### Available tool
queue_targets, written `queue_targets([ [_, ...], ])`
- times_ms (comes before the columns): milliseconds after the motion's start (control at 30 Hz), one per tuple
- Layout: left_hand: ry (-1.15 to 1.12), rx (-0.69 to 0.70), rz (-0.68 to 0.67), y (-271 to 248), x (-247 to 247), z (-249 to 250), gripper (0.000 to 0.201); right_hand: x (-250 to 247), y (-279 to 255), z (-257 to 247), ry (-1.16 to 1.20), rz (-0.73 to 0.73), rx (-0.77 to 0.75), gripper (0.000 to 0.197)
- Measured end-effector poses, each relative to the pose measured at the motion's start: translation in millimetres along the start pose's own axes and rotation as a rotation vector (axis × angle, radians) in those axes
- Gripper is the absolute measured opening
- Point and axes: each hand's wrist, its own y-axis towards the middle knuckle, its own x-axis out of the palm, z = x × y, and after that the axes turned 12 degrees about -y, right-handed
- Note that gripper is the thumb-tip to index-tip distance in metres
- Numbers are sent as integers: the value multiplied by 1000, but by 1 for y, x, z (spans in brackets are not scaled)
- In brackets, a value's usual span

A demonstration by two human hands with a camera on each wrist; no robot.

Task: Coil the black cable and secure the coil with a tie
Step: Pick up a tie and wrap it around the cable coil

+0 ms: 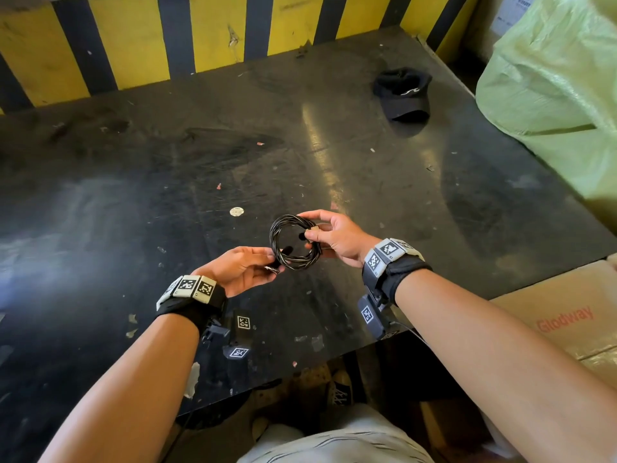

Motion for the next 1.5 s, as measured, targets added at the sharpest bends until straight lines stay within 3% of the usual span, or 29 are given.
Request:
queue_targets([
  [133, -52, -30, -18, -2, 1, 5, 34, 2, 2, 1, -46, 27, -36, 36],
  [233, -74, -53, -65, -3, -6, 6, 58, 4, 3, 2, -77, 62, -64, 36],
  [333, -32, -52, -106, -6, -12, 5, 58, 7, 2, 1, -103, 85, -83, 37],
  [500, -19, -49, -104, -10, -17, 0, 82, 13, 2, 2, -145, 113, -115, 36],
  [733, 2, -40, -109, -9, -14, -5, 76, 15, 1, 5, -193, 163, -148, 34],
  [900, -54, -8, -50, -9, -12, -8, 46, 15, -2, 4, -229, 149, -165, 36],
  [1000, -84, -20, -45, -9, -14, -10, 54, 16, -3, 5, -254, 138, -174, 37],
  [1100, -89, -34, -32, -11, -15, -9, 45, 17, -3, 6, -264, 140, -174, 37],
  [1233, -73, -47, -36, -12, -19, -8, 76, 19, 1, 9, -294, 151, -177, 37],
  [1400, -28, -63, 59, -12, -19, -9, 37, 23, 6, 14, -345, 135, -189, 37],
  [1500, 17, -59, 81, -13, -17, -11, 34, 27, 6, 18, -364, 125, -190, 37],
])
